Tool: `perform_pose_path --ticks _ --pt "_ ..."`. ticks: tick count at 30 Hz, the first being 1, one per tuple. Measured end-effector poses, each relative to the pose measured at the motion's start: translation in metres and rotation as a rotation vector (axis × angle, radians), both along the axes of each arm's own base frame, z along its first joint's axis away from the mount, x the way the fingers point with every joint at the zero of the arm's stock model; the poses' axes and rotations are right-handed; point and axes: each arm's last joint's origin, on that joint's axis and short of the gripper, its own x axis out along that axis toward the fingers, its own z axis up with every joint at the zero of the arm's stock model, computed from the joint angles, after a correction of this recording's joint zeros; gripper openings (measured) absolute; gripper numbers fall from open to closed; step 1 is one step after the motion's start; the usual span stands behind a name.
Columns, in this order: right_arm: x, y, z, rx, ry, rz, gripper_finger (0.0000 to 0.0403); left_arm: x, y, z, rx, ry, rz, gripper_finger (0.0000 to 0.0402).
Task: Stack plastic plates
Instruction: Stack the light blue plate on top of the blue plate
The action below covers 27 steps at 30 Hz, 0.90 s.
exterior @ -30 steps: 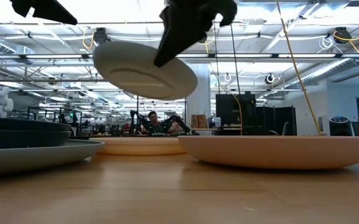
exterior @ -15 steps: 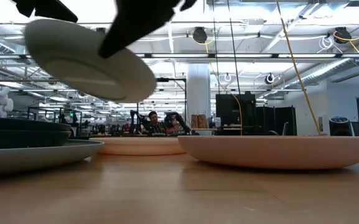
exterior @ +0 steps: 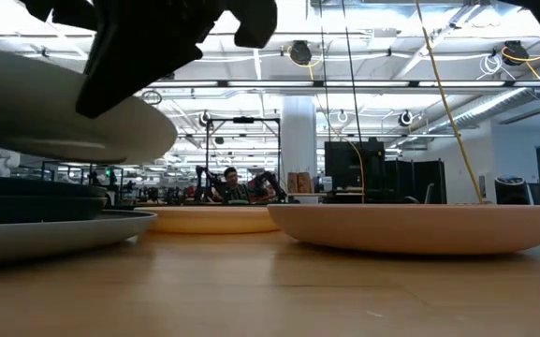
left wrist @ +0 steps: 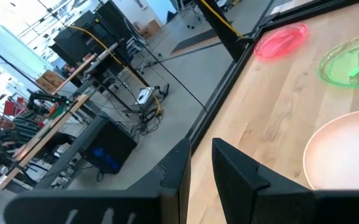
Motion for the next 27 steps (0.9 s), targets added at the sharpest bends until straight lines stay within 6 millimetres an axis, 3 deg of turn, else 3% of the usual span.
perform_pose_path --ticks 17,27 --pt "0.002 0.004 -0.006 0.084 0.022 0.005 0.0010 0.000 0.000 -0.001 -0.025 0.005 -0.008 0.0074" --pt "0.005 0.005 -0.011 0.085 0.005 0.005 0.0078 0.000 0.000 -0.001 -0.027 0.004 -0.008 0.0074"
